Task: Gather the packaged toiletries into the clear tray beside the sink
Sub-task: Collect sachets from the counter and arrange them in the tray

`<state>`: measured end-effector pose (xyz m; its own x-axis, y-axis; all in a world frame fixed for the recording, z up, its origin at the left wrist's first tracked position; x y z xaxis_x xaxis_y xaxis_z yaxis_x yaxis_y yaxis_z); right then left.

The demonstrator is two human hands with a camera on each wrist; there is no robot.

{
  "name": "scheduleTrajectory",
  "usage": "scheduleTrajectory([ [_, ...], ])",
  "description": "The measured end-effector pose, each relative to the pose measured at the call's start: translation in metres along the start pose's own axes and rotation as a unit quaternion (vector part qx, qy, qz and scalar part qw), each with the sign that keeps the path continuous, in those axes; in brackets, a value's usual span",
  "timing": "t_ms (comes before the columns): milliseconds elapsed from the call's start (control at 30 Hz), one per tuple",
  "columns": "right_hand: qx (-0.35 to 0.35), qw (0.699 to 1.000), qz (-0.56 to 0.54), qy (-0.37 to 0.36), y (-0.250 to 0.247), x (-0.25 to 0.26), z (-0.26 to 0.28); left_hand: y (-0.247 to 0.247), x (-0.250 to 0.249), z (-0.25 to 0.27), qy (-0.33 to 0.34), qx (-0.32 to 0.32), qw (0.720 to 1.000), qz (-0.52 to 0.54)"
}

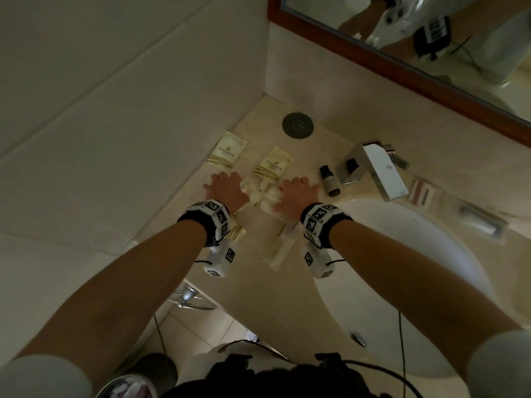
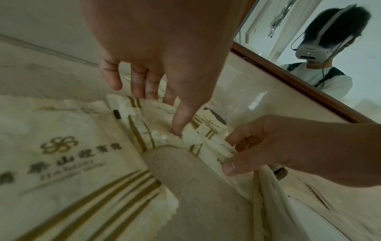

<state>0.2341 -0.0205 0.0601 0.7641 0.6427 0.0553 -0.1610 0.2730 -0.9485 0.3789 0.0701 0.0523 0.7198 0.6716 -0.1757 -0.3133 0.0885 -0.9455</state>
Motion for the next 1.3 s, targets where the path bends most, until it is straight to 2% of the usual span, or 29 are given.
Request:
scheduleTrajectory([
  [267, -0.041, 0.999, -0.008, -0.028, -0.011, 0.007, -0.004, -0.009, -0.003, -0.002, 0.029, -0.033, 0.999, -0.018],
  [367, -0.046, 0.997, -0.067, -0.016, -0.018, 0.005, -0.004, -0.018, -0.002, -0.003, 0.029, -0.053, 0.998, 0.016],
  [533, -0.044, 0.979, -0.197, 0.028, -0.026, 0.0, -0.005, -0.034, 0.008, 0.0, -0.018, -0.065, 0.987, 0.144],
  [667, -0.053, 0.958, -0.276, 0.058, -0.037, -0.006, 0.0, -0.049, 0.001, 0.006, -0.019, -0.084, 0.983, 0.164],
  [833, -0.086, 0.934, -0.338, 0.076, -0.047, -0.021, 0.01, -0.052, -0.023, 0.012, 0.021, -0.067, 0.98, 0.186],
  [1033, -0.095, 0.91, -0.386, 0.115, -0.046, -0.048, 0.033, -0.047, -0.053, 0.026, 0.057, -0.055, 0.972, 0.22],
  [1300, -0.09, 0.886, -0.421, 0.173, -0.035, -0.097, 0.076, -0.039, -0.109, 0.055, 0.129, -0.026, 0.969, 0.211],
])
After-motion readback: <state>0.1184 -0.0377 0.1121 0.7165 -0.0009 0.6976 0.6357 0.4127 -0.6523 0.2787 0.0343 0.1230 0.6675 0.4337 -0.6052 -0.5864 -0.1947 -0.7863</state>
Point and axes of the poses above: each hand's wrist, its own z-axis away from the middle knuckle, its own y-axis out of the palm, x = y × z, the point moved 9 cm from there along -z, towards the middle knuckle, and after that the axes turned 9 degrees about -x, right-handed, at the moved point
